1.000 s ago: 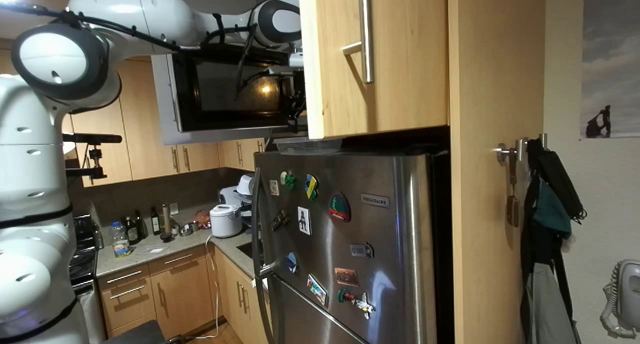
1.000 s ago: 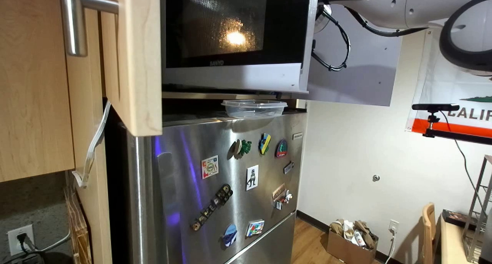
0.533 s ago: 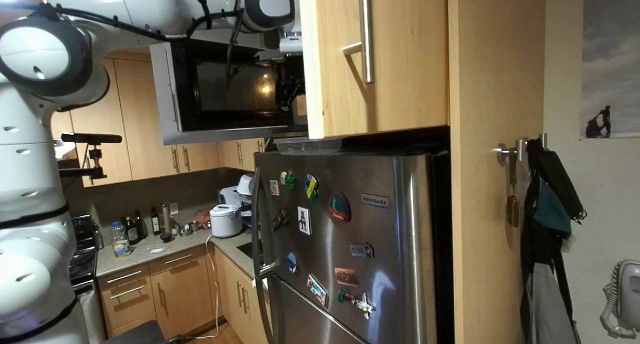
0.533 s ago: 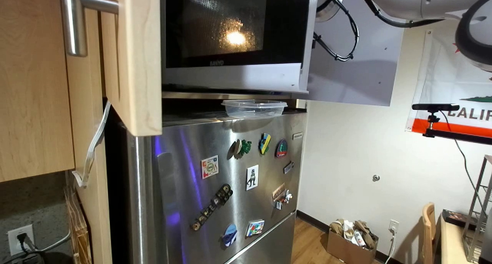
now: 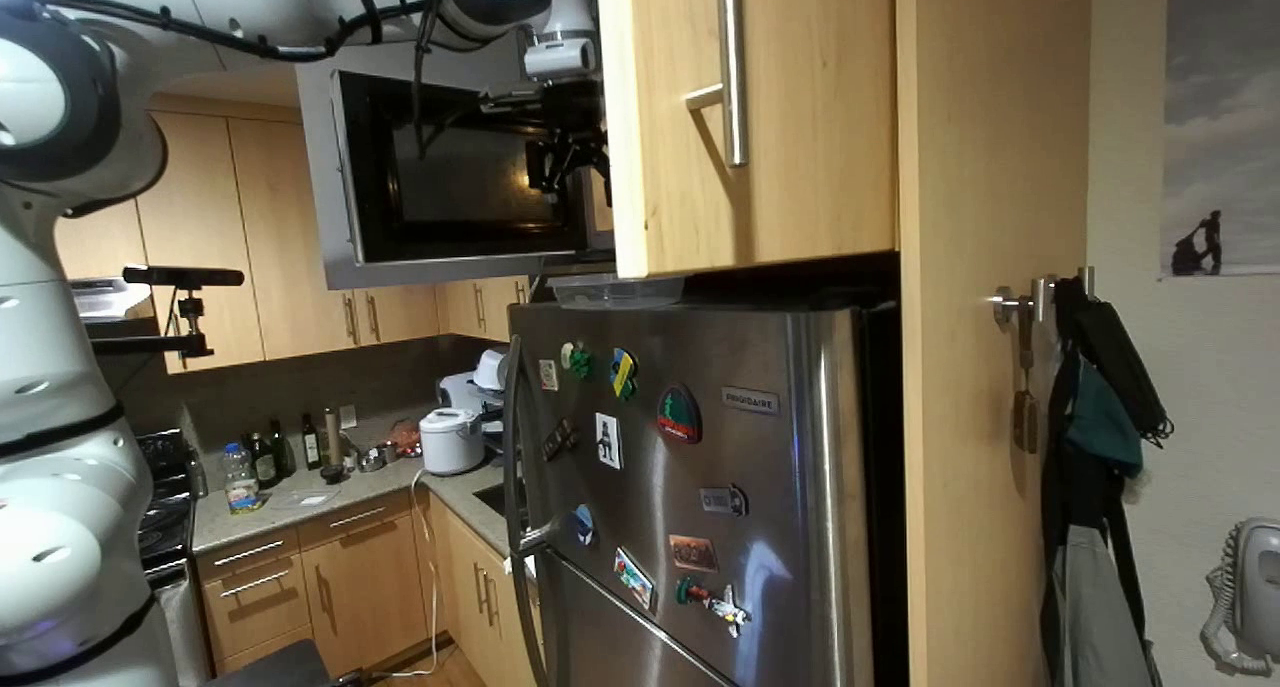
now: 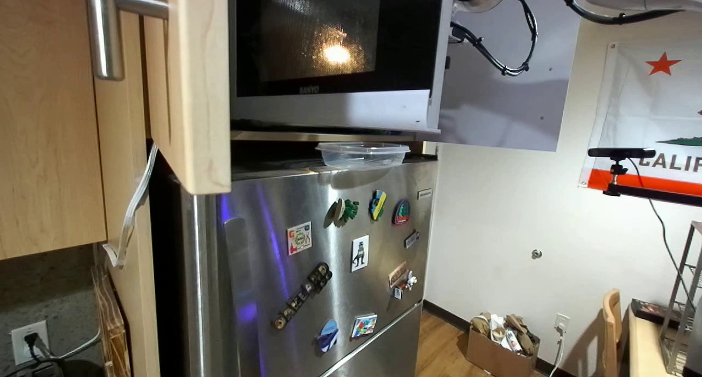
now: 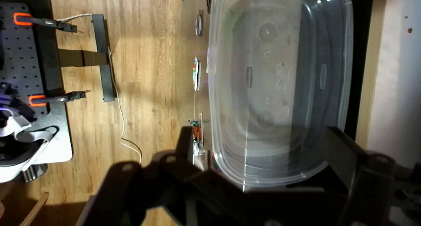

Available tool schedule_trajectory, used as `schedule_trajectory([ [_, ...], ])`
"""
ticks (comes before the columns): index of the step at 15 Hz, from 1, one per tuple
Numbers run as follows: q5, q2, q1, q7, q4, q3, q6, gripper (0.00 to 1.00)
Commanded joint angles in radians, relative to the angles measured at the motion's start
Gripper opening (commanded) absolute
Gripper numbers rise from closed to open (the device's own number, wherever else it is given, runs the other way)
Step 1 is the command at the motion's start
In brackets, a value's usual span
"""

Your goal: Remove the bowl in the microwave

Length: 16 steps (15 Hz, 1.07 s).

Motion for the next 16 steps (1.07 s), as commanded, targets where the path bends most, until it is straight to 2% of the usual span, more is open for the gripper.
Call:
schedule_trajectory([
  [1, -0.085, -0.115, 0.009, 0.027, -0.13, 0.03, 0.06, 1.0],
  [10, -0.253, -0.246, 0.006, 0.024, -0.306, 0.127, 0.05, 1.0],
  [16, -0.301, -0.329, 0.015, -0.002, -0.428, 0.169, 0.042, 1.0],
])
